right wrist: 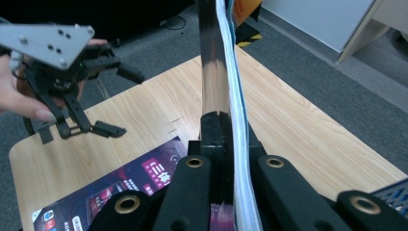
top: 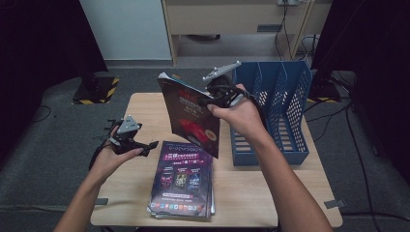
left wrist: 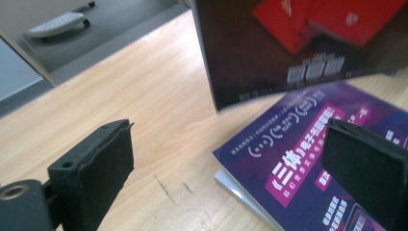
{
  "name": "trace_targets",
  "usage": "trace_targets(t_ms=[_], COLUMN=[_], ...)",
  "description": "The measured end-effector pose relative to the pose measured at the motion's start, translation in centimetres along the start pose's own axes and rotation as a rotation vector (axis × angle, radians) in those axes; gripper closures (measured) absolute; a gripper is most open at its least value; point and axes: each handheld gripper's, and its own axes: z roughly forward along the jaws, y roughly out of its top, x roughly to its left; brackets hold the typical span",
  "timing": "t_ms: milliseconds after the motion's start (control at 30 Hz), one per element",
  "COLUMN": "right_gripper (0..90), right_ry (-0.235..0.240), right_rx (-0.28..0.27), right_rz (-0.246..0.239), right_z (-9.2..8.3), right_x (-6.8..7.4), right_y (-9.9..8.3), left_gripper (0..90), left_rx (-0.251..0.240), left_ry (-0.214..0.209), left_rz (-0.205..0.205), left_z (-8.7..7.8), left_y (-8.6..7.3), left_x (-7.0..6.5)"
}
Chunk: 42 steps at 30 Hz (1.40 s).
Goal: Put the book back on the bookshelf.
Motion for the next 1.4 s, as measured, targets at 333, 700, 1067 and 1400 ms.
trace_targets(t_ms=[333, 700, 1067, 1400], right_gripper=[87.4, 87.3, 87.3, 87.3], right_ry=[-0.009, -0.020, 0.020, 0.109], right_rx=[-0.021, -0.027, -0.028, -0.039], right_rz=[0.022, 0.037, 0.005, -0.055], right_z=[-0.6, -1.5, -1.4, -1.3], right_x=[-0.4, -0.5, -0.6, -2.1], right_y=[-0.1, -0.1, 0.1, 0.5], left_gripper=[4.0, 4.3, 4.4, 4.4], left_rx=[0.012, 0.037, 0.050, 0.050], left_ry=[0.004, 0.007, 0.011, 0.015], left_rz=[-0.045, -0.081, -0.078, -0.087], left_z=[1.0, 1.9, 1.7, 1.5], left_y=[-2.9, -5.3, -6.0, -6.4], left_x=[-0.7, -0.7, -1.1, -0.8])
